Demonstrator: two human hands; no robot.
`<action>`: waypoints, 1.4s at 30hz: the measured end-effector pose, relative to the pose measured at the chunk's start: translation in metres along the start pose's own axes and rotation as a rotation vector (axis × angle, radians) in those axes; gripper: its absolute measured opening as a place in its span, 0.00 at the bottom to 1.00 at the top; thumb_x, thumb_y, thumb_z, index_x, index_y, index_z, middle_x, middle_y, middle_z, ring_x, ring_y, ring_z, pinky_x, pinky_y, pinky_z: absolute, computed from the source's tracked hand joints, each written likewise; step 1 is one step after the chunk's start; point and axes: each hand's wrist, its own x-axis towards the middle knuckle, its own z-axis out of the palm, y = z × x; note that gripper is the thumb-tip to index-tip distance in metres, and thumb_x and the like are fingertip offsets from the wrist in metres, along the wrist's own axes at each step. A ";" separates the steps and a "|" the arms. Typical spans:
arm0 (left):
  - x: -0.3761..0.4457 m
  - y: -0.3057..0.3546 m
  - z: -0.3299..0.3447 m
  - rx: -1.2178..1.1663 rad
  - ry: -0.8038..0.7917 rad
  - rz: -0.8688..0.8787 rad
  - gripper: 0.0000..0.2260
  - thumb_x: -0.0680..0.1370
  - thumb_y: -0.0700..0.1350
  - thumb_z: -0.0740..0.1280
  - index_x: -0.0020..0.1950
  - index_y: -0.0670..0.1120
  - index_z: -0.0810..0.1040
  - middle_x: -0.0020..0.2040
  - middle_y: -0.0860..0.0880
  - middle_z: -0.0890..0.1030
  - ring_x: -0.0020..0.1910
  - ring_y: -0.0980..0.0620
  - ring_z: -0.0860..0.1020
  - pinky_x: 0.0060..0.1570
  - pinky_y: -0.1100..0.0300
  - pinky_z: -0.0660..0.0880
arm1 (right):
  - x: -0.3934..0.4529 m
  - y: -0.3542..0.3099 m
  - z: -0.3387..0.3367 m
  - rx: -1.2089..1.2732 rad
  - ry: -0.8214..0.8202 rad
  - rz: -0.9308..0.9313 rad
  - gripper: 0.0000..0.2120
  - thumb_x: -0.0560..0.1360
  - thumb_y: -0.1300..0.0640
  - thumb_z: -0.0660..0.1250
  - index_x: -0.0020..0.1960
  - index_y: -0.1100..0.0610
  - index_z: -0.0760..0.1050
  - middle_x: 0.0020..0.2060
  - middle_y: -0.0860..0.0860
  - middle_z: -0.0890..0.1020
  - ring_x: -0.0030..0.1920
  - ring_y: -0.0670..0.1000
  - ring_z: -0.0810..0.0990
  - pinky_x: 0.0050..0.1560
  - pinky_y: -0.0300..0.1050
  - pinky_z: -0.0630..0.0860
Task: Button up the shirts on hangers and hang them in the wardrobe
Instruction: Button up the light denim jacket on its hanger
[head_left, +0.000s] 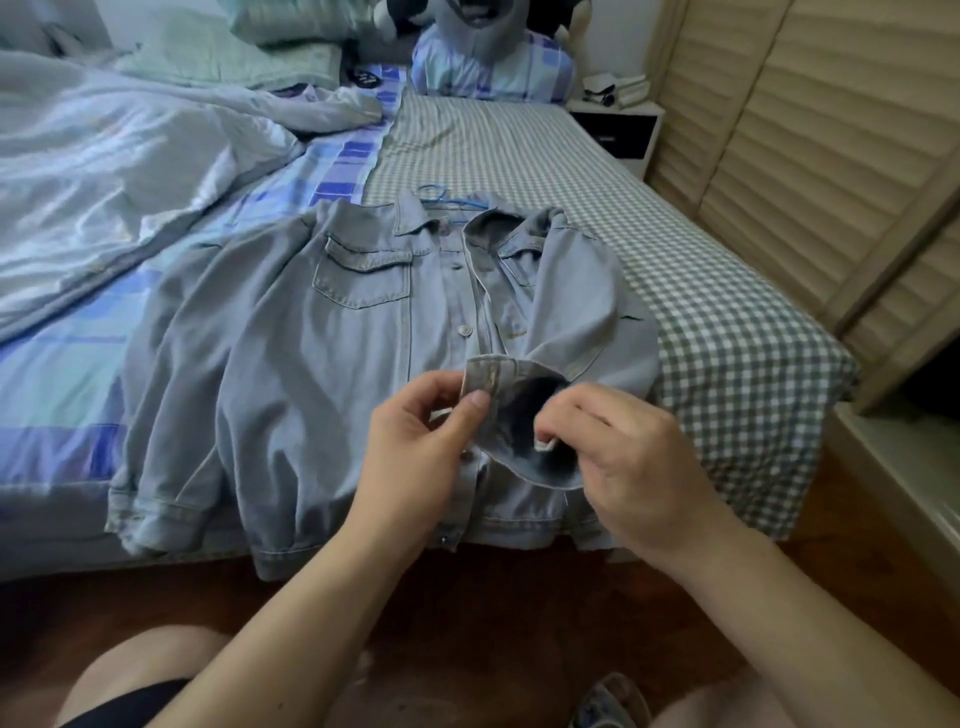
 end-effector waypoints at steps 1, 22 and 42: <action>0.002 0.000 -0.002 0.000 0.000 0.008 0.06 0.80 0.35 0.69 0.47 0.44 0.83 0.39 0.50 0.84 0.40 0.56 0.81 0.43 0.62 0.78 | 0.001 0.003 0.003 0.037 -0.008 0.007 0.13 0.78 0.67 0.58 0.47 0.61 0.81 0.42 0.50 0.80 0.42 0.49 0.79 0.42 0.46 0.78; 0.003 -0.008 -0.004 0.191 -0.398 -0.013 0.06 0.77 0.41 0.72 0.45 0.52 0.83 0.39 0.51 0.84 0.40 0.54 0.81 0.45 0.52 0.77 | -0.017 -0.012 0.006 0.176 0.146 0.053 0.11 0.80 0.63 0.66 0.41 0.66 0.82 0.45 0.54 0.84 0.48 0.46 0.83 0.53 0.34 0.76; -0.003 -0.014 0.003 -0.293 -0.475 -0.293 0.03 0.75 0.39 0.72 0.48 0.45 0.83 0.46 0.40 0.81 0.49 0.42 0.77 0.59 0.43 0.72 | -0.011 -0.010 0.011 0.297 0.186 0.255 0.09 0.74 0.75 0.68 0.44 0.63 0.77 0.44 0.51 0.76 0.48 0.50 0.78 0.49 0.45 0.77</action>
